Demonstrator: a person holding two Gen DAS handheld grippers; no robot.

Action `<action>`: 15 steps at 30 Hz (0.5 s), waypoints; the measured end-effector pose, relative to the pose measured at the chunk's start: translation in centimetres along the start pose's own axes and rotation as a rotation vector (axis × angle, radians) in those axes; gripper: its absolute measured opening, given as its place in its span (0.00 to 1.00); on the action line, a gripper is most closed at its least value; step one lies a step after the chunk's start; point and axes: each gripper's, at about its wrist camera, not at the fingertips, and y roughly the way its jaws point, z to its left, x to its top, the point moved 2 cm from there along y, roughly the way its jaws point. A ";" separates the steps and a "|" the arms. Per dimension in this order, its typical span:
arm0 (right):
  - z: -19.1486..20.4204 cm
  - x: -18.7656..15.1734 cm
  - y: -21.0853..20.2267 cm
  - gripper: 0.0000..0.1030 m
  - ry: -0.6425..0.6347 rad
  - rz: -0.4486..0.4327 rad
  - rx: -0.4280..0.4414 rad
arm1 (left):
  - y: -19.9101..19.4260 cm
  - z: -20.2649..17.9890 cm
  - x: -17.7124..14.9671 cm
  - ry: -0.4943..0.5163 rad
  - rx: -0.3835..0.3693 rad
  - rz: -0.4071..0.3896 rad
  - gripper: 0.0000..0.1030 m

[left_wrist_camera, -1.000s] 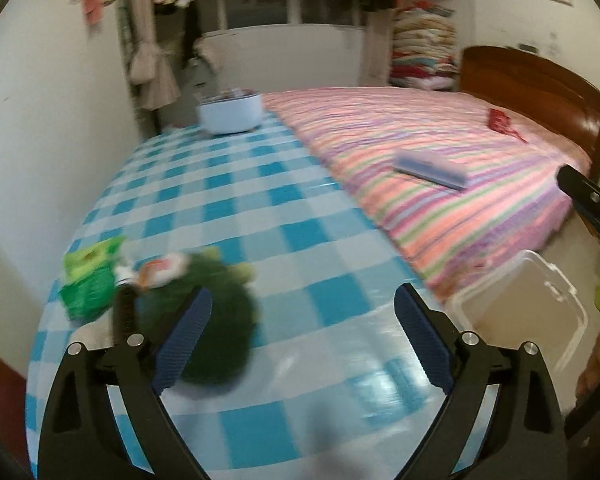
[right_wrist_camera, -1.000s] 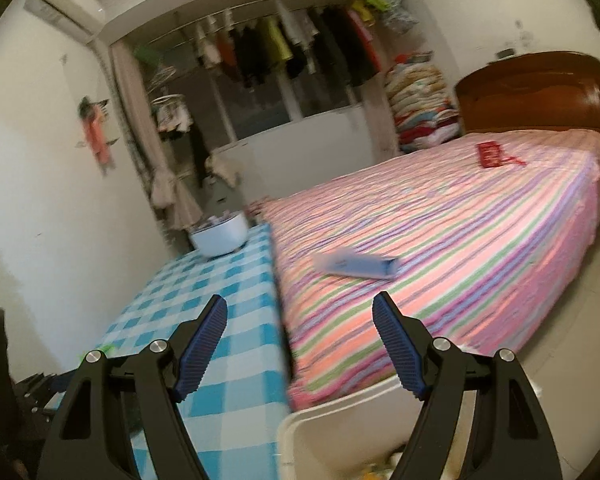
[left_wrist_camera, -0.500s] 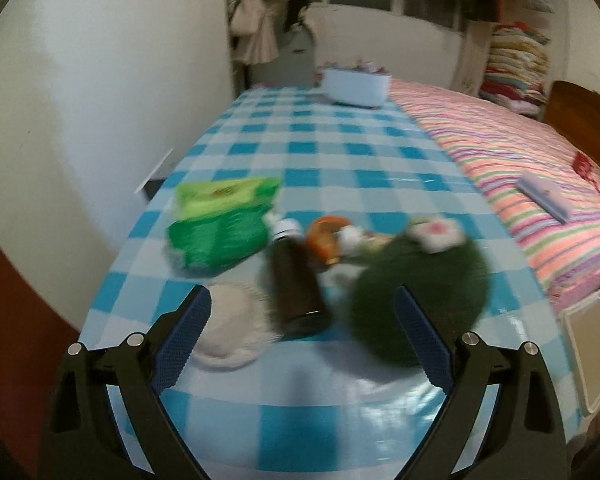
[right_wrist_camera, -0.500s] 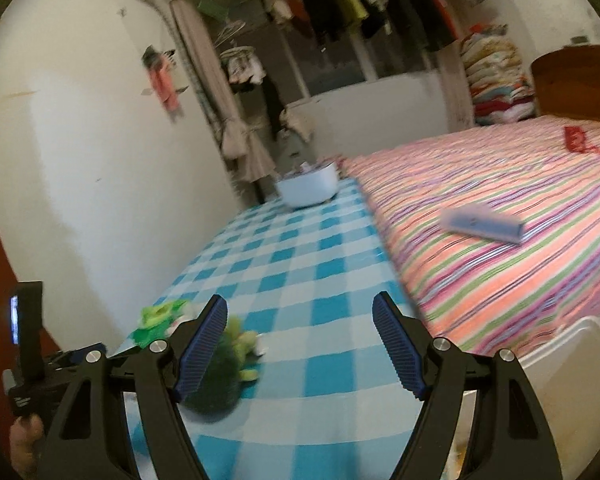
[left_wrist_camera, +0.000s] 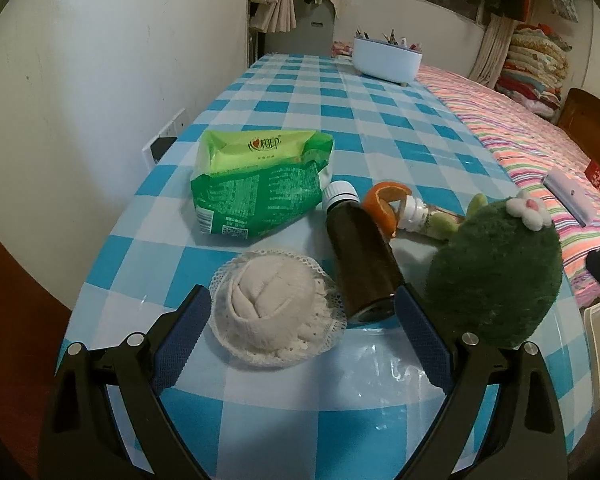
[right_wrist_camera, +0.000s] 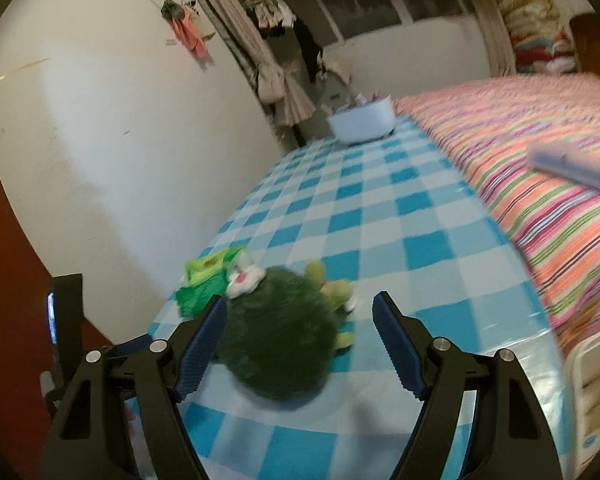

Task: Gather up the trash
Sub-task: 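Grasp the green plush toy with the right tool while the left tool grasps the white hat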

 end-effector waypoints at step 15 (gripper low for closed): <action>0.3 -0.5 5.2 0.79 0.110 0.128 0.075 | 1.4 -0.1 0.3 0.026 -0.068 0.016 0.89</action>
